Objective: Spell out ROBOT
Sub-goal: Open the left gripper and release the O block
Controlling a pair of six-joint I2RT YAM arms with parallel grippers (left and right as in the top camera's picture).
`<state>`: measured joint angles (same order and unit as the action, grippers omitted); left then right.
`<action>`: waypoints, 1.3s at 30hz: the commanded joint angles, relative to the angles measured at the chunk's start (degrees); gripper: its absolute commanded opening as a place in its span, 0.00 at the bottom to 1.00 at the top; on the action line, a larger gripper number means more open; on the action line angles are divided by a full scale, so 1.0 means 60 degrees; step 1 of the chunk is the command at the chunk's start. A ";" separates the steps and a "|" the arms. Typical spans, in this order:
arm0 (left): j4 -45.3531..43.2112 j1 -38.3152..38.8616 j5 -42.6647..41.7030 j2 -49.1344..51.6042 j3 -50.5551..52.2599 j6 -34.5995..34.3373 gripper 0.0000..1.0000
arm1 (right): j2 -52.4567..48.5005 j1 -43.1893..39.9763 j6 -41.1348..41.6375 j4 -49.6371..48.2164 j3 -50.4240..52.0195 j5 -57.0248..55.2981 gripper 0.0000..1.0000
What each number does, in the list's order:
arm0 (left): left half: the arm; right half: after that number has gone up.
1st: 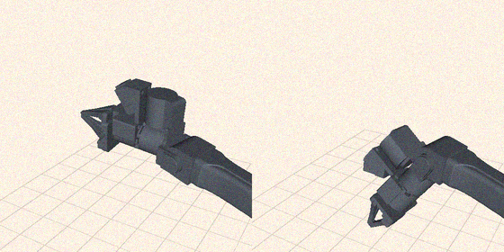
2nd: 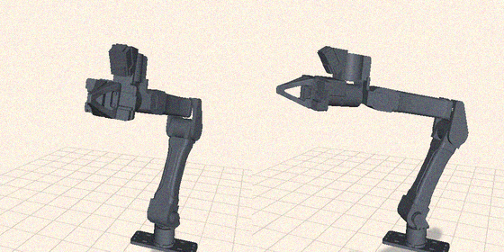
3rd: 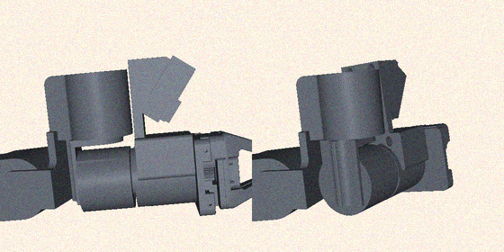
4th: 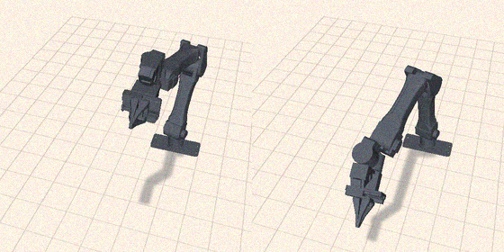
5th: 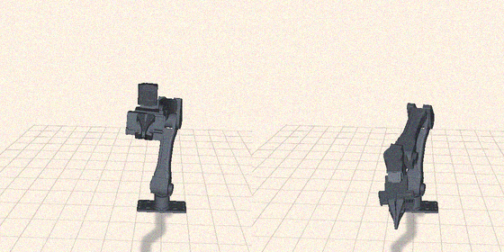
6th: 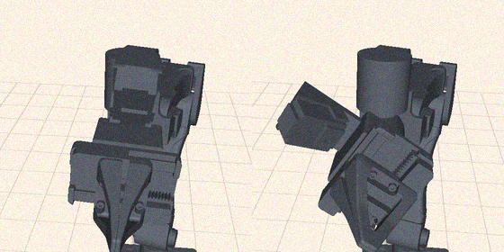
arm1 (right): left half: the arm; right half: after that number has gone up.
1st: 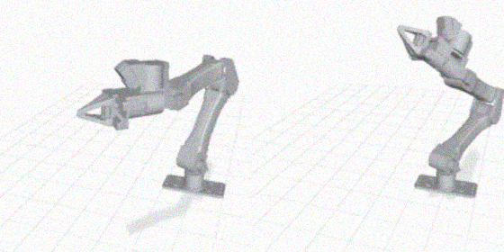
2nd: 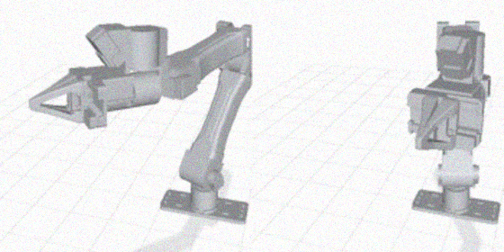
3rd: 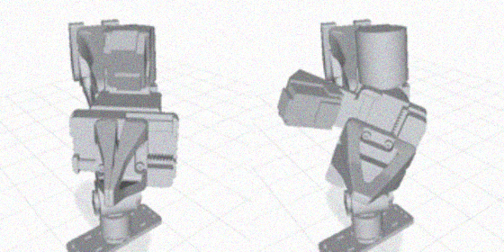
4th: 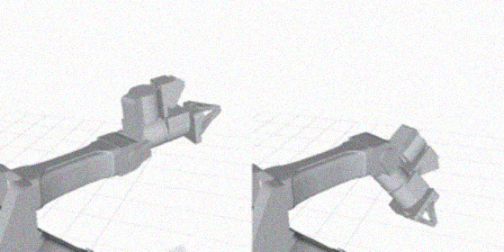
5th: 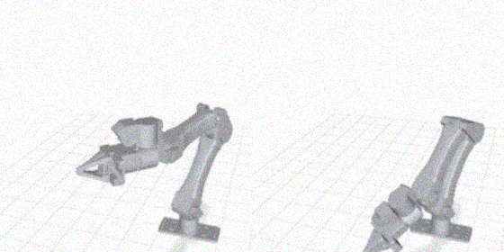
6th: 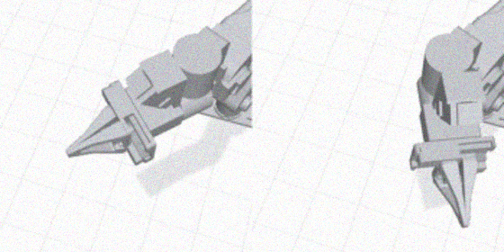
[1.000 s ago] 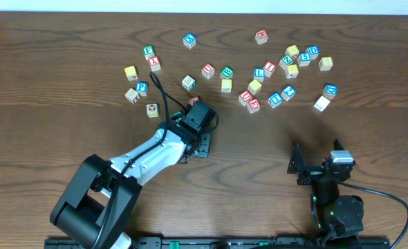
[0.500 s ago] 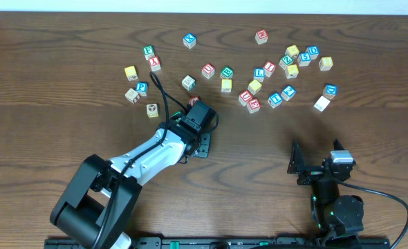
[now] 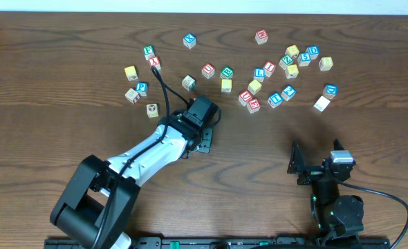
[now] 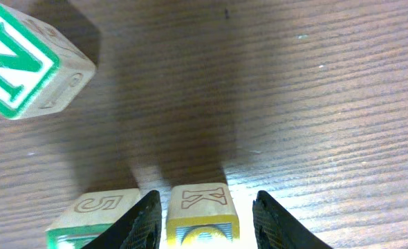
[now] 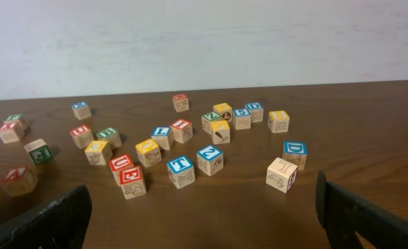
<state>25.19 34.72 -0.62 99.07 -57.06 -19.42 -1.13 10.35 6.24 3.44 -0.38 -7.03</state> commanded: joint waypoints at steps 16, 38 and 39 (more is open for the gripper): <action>0.1679 0.0015 0.1086 0.0076 -0.2361 0.0772 0.42 | -0.0004 -0.0047 -0.0124 0.0036 0.0015 0.0018 0.99; 0.3595 -0.0160 0.1038 -0.3140 -0.3639 0.1304 0.56 | -0.0004 -0.0047 -0.0124 0.0033 0.0015 0.0018 0.99; 0.3701 -0.0219 0.1038 -0.3428 -0.3639 0.1399 0.57 | -0.0004 -0.0047 -0.0124 0.0033 0.0015 0.0018 0.99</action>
<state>45.93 34.48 4.89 84.66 -76.95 -13.72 -1.13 10.35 6.24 3.42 -0.38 -7.03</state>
